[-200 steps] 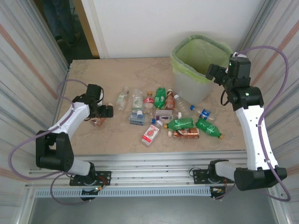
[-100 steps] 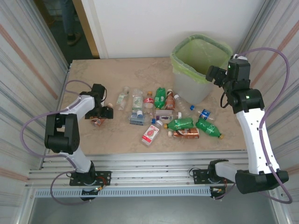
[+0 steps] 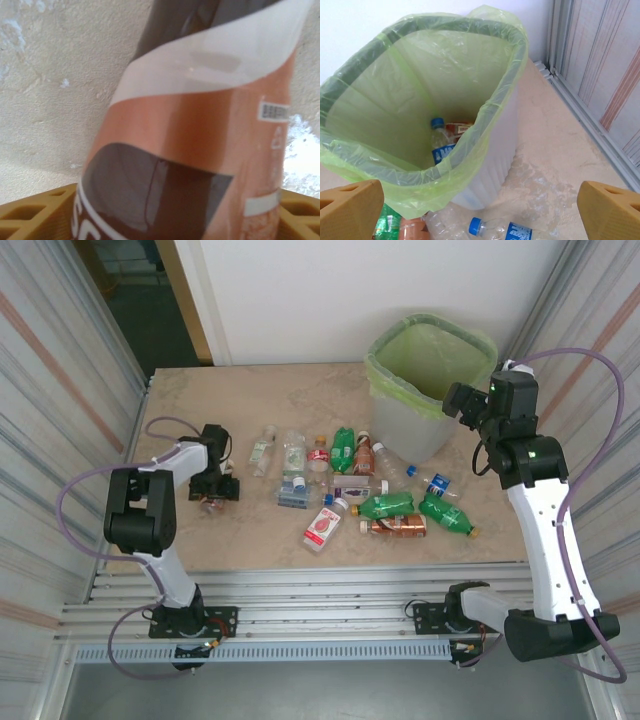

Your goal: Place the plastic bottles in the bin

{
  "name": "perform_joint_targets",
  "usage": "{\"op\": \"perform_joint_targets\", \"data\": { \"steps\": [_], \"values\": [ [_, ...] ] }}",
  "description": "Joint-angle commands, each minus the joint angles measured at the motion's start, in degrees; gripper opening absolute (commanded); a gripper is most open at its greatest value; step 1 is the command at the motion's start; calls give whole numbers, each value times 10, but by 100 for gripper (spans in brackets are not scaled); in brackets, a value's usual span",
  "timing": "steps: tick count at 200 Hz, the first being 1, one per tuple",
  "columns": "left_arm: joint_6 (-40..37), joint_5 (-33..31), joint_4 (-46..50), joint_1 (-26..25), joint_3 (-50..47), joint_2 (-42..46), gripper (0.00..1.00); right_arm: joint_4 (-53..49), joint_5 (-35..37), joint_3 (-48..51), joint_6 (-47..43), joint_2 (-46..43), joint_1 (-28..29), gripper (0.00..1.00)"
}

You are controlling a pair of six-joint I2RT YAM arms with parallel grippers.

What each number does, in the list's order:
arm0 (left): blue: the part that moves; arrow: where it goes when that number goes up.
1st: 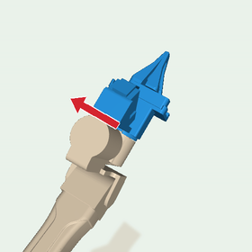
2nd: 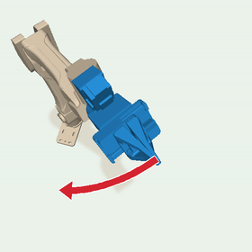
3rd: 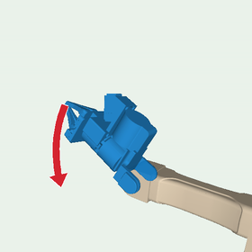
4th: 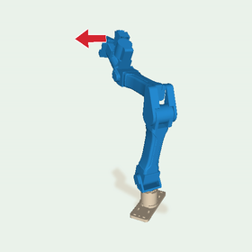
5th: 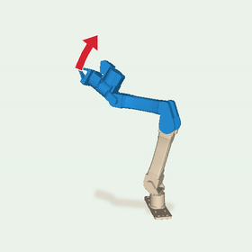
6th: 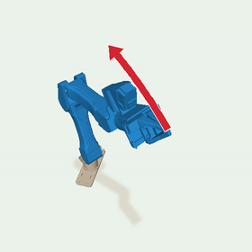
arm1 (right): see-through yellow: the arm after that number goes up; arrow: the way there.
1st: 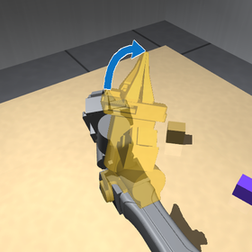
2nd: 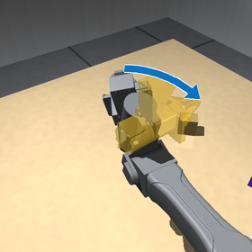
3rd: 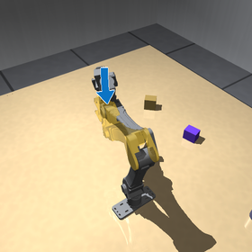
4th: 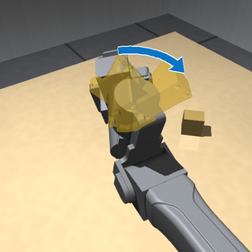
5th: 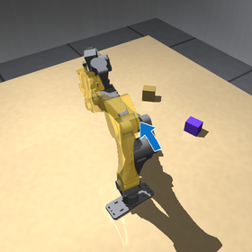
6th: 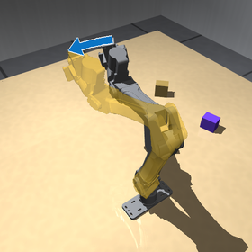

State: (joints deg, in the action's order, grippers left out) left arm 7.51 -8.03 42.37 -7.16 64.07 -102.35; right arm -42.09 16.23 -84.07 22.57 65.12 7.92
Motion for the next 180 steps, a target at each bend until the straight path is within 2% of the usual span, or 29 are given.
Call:
{"op": "perform_joint_targets", "data": {
  "steps": [1, 17, 47, 62, 136, 159, 180],
  "values": [
    [-3, 12, 9, 4, 4, -2, 70, 8, -8, 8, 20, -2, 3, 98],
    [-4, 13, 7, 4, 2, 1, 62, 10, -17, 8, 22, 0, 4, 98],
    [-3, 19, 6, 2, 0, 17, 55, 12, -30, 9, 25, 2, 3, 98],
    [-2, 22, 5, -1, -2, 29, 49, 13, -40, 9, 27, 2, 3, 98],
    [8, 72, -4, -25, -10, 157, 47, 25, -126, 1, 43, 16, 3, 98],
    [12, 117, -32, -38, -21, 216, 46, 42, -172, 2, 56, 24, 5, 98],
    [24, 174, -95, -57, -47, 271, 46, 66, -209, 5, 65, 35, 20, 98]
  ]
}}
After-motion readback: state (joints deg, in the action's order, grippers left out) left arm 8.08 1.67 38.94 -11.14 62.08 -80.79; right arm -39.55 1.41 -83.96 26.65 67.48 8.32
